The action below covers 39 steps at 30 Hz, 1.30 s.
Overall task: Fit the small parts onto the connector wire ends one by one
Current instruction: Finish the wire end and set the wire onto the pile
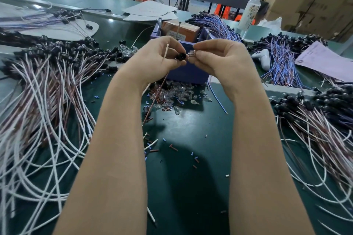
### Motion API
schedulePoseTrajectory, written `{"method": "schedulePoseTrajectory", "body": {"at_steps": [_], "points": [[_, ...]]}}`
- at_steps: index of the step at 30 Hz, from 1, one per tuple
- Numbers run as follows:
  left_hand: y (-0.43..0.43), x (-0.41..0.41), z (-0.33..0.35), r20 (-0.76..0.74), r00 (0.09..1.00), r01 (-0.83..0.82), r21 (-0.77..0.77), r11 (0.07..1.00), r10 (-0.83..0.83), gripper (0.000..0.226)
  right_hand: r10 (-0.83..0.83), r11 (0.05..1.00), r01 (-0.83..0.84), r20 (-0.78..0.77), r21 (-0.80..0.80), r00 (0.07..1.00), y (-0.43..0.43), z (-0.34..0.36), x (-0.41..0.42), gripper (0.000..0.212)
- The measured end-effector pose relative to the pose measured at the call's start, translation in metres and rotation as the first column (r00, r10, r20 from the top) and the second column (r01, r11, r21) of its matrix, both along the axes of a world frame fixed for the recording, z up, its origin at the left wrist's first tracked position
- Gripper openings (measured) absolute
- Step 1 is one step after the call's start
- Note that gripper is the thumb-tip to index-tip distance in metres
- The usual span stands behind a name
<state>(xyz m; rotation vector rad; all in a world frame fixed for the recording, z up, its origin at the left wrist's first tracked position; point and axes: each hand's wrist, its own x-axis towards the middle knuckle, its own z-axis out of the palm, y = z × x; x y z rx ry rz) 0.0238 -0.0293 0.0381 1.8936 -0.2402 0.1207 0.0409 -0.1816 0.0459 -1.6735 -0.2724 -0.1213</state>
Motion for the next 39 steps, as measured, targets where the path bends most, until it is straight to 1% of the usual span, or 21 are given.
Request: {"method": "schedulePoseTrajectory", "body": {"at_steps": [3,6,13,18,23,26,30,33,35,37,39], "points": [[0.000,0.000,0.000,0.001,1.000,-0.016,0.022,1.000,0.016,0.018,-0.037,0.978,0.067,0.151,-0.199,0.988,0.001,0.001,-0.001,0.015],[0.001,0.001,0.000,-0.002,1.000,-0.021,0.023,1.000,0.022,0.019,-0.043,0.950,0.110,0.227,-0.291,0.973,0.001,0.002,-0.002,0.017],[0.001,0.004,-0.001,-0.003,1.000,-0.021,0.026,0.999,0.021,0.019,-0.110,0.953,0.173,0.248,-0.249,0.962,0.000,0.006,-0.005,0.017],[0.000,0.006,-0.002,0.022,0.999,-0.027,0.054,0.998,0.026,0.018,-0.107,0.930,0.186,0.249,-0.318,0.963,0.005,0.003,-0.003,0.016],[-0.001,0.006,-0.002,0.061,0.998,-0.034,0.116,0.993,0.028,0.017,-0.125,0.894,0.241,0.308,-0.376,0.943,0.007,0.000,-0.001,0.017],[0.001,0.006,-0.002,0.109,0.993,-0.066,0.141,0.988,0.051,0.014,-0.144,0.923,0.232,0.283,-0.308,0.948,0.007,-0.002,0.001,0.016],[0.000,0.007,-0.003,0.129,0.990,-0.085,0.172,0.981,0.063,0.015,-0.141,0.977,0.169,0.199,-0.131,0.970,0.001,-0.005,0.003,0.016],[-0.003,0.006,-0.002,0.157,0.987,-0.069,0.146,0.987,0.045,0.012,-0.099,0.993,0.093,0.075,0.073,0.992,0.000,-0.008,0.004,0.013],[-0.003,0.005,-0.001,0.190,0.981,-0.061,0.131,0.990,0.035,0.010,-0.056,0.972,0.060,-0.022,0.227,0.998,0.001,-0.009,0.005,0.011],[-0.003,0.006,0.000,0.214,0.976,-0.071,0.155,0.985,0.037,0.012,-0.033,0.959,0.049,-0.063,0.277,0.997,0.002,-0.009,0.006,0.012],[-0.004,0.007,0.000,0.232,0.972,-0.089,0.194,0.977,0.043,0.011,-0.033,0.963,0.046,-0.052,0.266,0.998,0.003,-0.009,0.006,0.013]]}}
